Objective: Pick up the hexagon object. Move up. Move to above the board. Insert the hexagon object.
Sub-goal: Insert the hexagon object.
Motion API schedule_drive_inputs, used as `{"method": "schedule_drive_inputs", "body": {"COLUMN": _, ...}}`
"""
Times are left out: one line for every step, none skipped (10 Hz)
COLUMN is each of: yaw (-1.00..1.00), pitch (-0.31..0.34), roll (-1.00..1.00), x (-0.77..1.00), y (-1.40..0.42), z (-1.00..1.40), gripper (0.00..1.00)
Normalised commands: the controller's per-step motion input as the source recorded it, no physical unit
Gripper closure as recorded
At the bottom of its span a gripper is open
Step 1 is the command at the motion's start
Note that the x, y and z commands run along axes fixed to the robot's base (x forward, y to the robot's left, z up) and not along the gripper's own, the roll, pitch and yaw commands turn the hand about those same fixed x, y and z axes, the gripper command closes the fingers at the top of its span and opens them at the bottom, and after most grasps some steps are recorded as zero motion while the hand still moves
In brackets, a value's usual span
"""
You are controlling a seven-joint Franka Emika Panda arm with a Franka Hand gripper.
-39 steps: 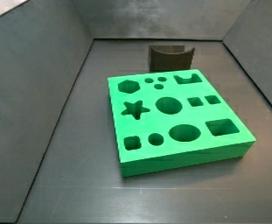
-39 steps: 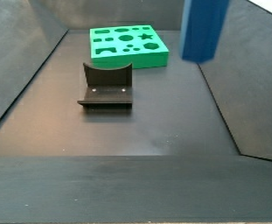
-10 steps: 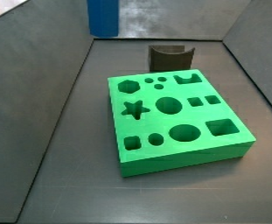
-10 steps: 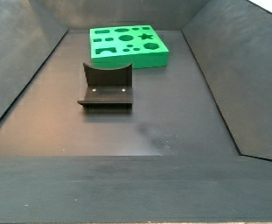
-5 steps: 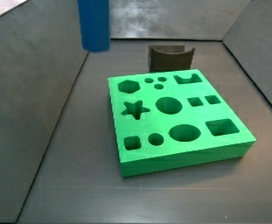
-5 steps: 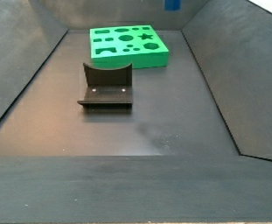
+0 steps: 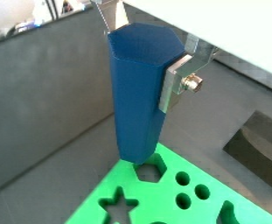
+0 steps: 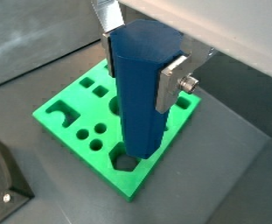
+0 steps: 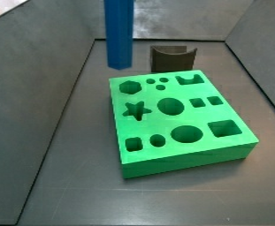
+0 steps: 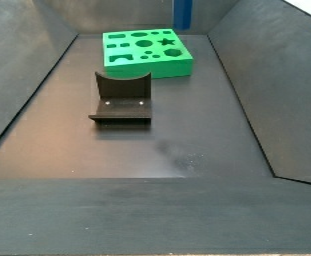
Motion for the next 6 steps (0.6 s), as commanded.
{"method": "schedule_drive_inputs", "body": {"yaw": 0.5, "pitch": -0.186, "roll": 0.05, "x": -0.09, "y": 0.15, "z": -0.51, "gripper": 1.0}}
{"method": "schedule_drive_inputs", "body": {"yaw": 0.5, "pitch": -0.067, "roll": 0.1, "x": -0.03, "y": 0.09, "z": -0.47, "gripper": 1.0}}
{"method": "schedule_drive_inputs", "body": {"yaw": 0.38, "pitch": -0.087, "roll": 0.04, "x": 0.08, "y": 0.05, "z": -0.36, "gripper": 1.0}}
{"method": "schedule_drive_inputs", "body": {"yaw": 0.37, "pitch": 0.0, "roll": 0.1, "x": 0.15, "y": 0.03, "z": -0.41, "gripper": 1.0}}
{"method": "schedule_drive_inputs", "body": {"yaw": 0.29, "pitch": 0.0, "roll": 0.04, "x": 0.19, "y": 0.03, "z": -0.36, "gripper": 1.0}}
{"method": "schedule_drive_inputs", "body": {"yaw": 0.23, "pitch": 0.0, "roll": 0.04, "x": 0.21, "y": 0.06, "z": -0.35, "gripper": 1.0}}
